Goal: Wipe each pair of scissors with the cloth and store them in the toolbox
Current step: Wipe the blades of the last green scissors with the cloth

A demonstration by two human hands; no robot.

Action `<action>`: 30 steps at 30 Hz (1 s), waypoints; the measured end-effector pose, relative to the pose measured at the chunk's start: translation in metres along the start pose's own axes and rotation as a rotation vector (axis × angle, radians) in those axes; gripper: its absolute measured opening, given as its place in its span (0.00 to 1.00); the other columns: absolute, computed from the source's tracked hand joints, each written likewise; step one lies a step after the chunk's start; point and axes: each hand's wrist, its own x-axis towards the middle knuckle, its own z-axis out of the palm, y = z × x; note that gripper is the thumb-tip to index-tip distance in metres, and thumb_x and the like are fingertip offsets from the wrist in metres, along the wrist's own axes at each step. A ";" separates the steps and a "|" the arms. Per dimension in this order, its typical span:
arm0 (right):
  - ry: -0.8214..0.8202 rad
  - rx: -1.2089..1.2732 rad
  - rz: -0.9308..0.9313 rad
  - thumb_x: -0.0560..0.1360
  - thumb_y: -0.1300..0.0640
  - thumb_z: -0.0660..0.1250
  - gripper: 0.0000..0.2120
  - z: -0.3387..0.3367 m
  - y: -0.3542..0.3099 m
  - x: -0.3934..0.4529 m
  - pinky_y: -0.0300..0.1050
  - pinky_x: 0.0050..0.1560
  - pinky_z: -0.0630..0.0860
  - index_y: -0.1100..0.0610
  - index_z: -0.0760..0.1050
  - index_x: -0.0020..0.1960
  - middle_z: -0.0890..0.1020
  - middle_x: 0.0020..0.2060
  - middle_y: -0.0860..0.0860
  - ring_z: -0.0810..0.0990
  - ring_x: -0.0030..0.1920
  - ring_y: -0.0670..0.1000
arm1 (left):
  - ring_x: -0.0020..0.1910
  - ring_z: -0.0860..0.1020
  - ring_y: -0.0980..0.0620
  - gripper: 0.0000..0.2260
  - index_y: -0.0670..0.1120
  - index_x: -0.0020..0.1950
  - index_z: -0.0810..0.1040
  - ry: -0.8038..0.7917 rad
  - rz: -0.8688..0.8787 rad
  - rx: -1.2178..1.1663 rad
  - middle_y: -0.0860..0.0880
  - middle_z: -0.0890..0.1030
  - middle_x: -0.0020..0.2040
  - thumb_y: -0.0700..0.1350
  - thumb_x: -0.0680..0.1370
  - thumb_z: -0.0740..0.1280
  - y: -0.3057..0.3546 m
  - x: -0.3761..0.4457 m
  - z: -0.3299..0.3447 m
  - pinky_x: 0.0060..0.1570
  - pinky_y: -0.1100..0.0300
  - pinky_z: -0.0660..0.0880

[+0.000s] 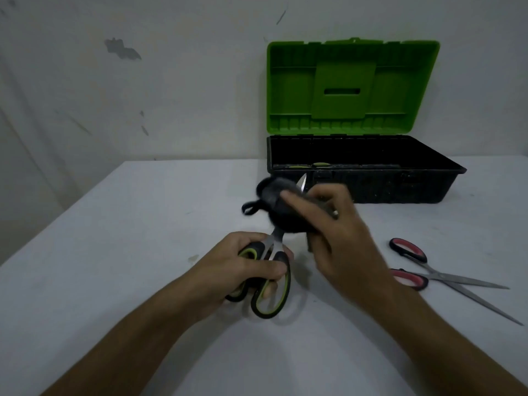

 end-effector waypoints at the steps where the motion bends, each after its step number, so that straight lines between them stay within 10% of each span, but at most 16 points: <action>1: -0.043 0.009 -0.021 0.72 0.71 0.64 0.30 0.005 -0.003 -0.001 0.43 0.53 0.76 0.56 0.69 0.73 0.66 0.61 0.56 0.73 0.55 0.54 | 0.29 0.75 0.49 0.03 0.36 0.47 0.80 -0.032 0.015 -0.024 0.44 0.78 0.32 0.32 0.74 0.69 0.000 -0.001 -0.001 0.32 0.63 0.74; 9: 0.227 -0.069 0.118 0.72 0.73 0.63 0.29 -0.005 0.018 0.008 0.45 0.59 0.75 0.58 0.71 0.71 0.64 0.60 0.53 0.72 0.58 0.55 | 0.27 0.74 0.50 0.07 0.38 0.50 0.79 -0.298 0.044 -0.135 0.46 0.76 0.30 0.34 0.73 0.68 0.002 -0.006 0.000 0.32 0.63 0.73; 15: 0.238 -0.066 0.198 0.72 0.74 0.64 0.29 -0.014 0.024 0.003 0.39 0.57 0.74 0.58 0.71 0.71 0.66 0.60 0.56 0.70 0.56 0.49 | 0.29 0.77 0.50 0.07 0.37 0.47 0.78 -0.113 -0.025 0.071 0.43 0.82 0.34 0.38 0.72 0.72 -0.003 -0.001 -0.005 0.35 0.60 0.74; 20: -0.005 -0.088 -0.063 0.74 0.63 0.58 0.23 0.002 -0.006 0.002 0.48 0.47 0.79 0.51 0.73 0.67 0.67 0.60 0.54 0.73 0.56 0.57 | 0.33 0.82 0.46 0.26 0.48 0.59 0.67 0.247 -0.093 0.196 0.41 0.84 0.38 0.44 0.67 0.78 -0.009 0.004 -0.001 0.43 0.48 0.79; 30: -0.135 -0.362 -0.020 0.65 0.68 0.72 0.26 0.007 0.009 0.014 0.40 0.32 0.67 0.50 0.76 0.60 0.69 0.56 0.55 0.69 0.50 0.56 | 0.24 0.77 0.61 0.26 0.53 0.58 0.56 0.220 -0.033 0.402 0.58 0.80 0.25 0.44 0.74 0.73 -0.003 0.001 0.005 0.29 0.71 0.72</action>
